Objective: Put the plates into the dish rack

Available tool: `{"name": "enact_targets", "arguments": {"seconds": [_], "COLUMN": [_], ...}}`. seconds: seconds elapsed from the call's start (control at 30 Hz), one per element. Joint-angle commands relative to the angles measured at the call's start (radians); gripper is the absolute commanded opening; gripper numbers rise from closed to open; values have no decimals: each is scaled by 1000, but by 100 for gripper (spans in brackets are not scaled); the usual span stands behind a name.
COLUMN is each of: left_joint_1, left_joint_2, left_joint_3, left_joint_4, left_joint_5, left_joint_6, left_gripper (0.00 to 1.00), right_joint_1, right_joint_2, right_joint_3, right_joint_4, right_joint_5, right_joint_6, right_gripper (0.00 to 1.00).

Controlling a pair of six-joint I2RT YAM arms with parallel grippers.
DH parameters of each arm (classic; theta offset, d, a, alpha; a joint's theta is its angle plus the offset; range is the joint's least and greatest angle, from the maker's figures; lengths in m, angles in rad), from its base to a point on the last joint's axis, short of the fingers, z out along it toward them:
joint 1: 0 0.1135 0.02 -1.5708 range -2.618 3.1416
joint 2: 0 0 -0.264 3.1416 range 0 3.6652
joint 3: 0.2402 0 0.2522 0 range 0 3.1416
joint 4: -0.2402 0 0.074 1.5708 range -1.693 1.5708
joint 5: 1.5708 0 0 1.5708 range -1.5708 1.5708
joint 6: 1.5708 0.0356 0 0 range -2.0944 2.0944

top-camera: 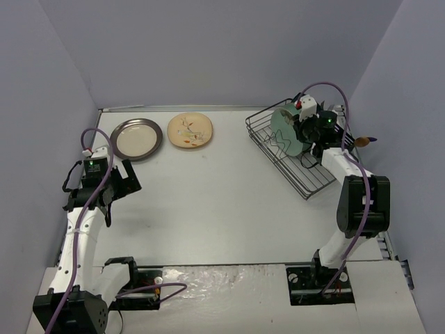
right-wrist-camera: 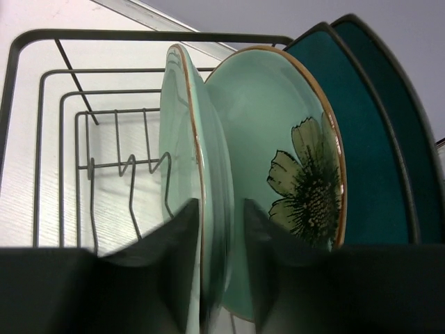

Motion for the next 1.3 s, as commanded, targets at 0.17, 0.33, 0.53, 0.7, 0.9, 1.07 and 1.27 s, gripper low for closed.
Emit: {"name": "enact_targets", "arguments": {"seconds": [0.17,0.33,0.53,0.7,0.9,1.07,1.27], "left_joint_1": [14,13,-16,-120,-216,-243,-278], "left_joint_2": [-11,6,63,213,471,660,857], "left_joint_3": [6,4,-77,-103,-12,63,168], "left_joint_4": [50,100,400,678,875,999,1067], "left_joint_5": [51,128,255,192,98,33,-38], "left_joint_6": [2,-72,-365,-576,-685,-791,-870], "left_gripper": [97,97,97,97,97,97,90], "right_joint_1": [11,16,17,23,95,153,195], "right_joint_2": [-124,-222,-395,-520,-600,-632,-640], "right_joint_3": [87,94,7,-248,-399,-424,-442], "right_joint_4": [60,22,97,387,540,507,505], "right_joint_5": [-15,-23,-117,-162,-197,-212,-221], "right_joint_6": [51,141,528,969,1151,1117,1083], "right_gripper": [66,79,98,100,100,100,100]}}
